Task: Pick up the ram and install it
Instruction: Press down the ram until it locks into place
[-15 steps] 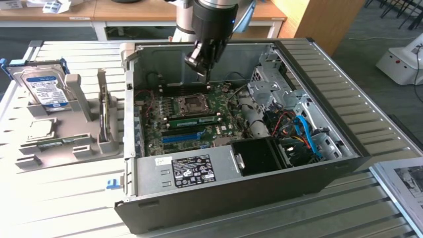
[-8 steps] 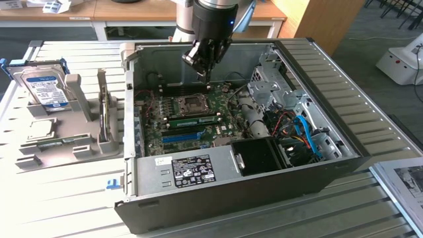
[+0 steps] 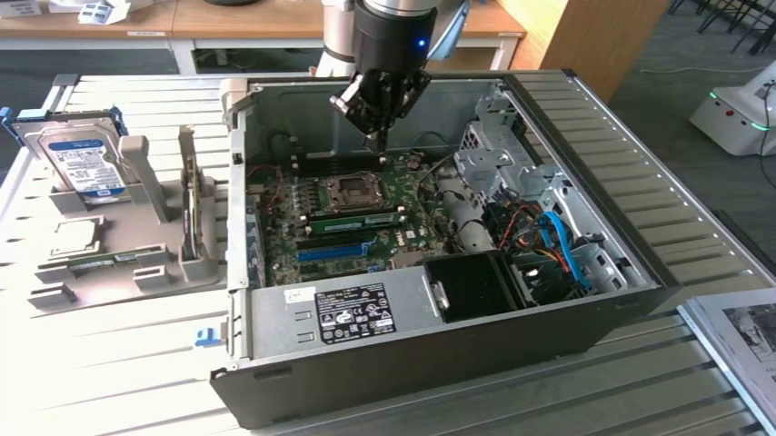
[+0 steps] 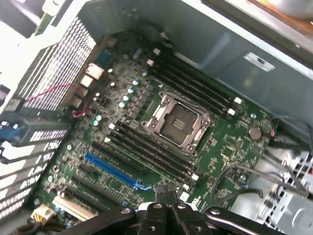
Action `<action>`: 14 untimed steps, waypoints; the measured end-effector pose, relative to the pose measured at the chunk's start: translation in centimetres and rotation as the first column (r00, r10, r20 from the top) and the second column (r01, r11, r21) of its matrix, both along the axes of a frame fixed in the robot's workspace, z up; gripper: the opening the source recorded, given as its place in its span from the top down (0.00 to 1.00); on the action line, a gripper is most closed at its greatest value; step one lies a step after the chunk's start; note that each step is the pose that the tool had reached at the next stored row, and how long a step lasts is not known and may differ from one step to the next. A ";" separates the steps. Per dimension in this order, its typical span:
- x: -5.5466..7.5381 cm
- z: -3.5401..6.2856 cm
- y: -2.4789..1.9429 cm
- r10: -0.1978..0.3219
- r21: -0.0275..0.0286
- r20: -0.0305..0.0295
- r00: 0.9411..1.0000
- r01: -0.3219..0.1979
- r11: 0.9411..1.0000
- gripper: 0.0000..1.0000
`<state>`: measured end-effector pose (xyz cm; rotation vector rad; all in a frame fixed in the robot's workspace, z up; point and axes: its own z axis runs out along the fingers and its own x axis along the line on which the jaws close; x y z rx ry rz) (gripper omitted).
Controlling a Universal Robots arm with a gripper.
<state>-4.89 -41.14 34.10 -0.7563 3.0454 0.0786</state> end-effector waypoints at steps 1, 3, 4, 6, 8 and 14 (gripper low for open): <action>0.0 0.00 0.00 -0.018 0.000 0.000 1.000 0.018 1.000 0.90; 0.0 -0.01 0.00 -0.056 0.000 0.000 0.998 0.056 0.998 0.90; 0.0 -0.02 0.00 -0.074 0.000 0.000 0.997 0.074 0.997 0.90; 0.0 -0.03 0.00 -0.109 0.000 0.000 0.994 0.109 0.994 0.90; 0.0 -0.03 0.00 -0.145 0.000 0.000 0.989 0.145 0.989 0.90; 0.0 -0.06 0.00 -0.252 0.000 0.000 0.968 0.252 0.968 0.90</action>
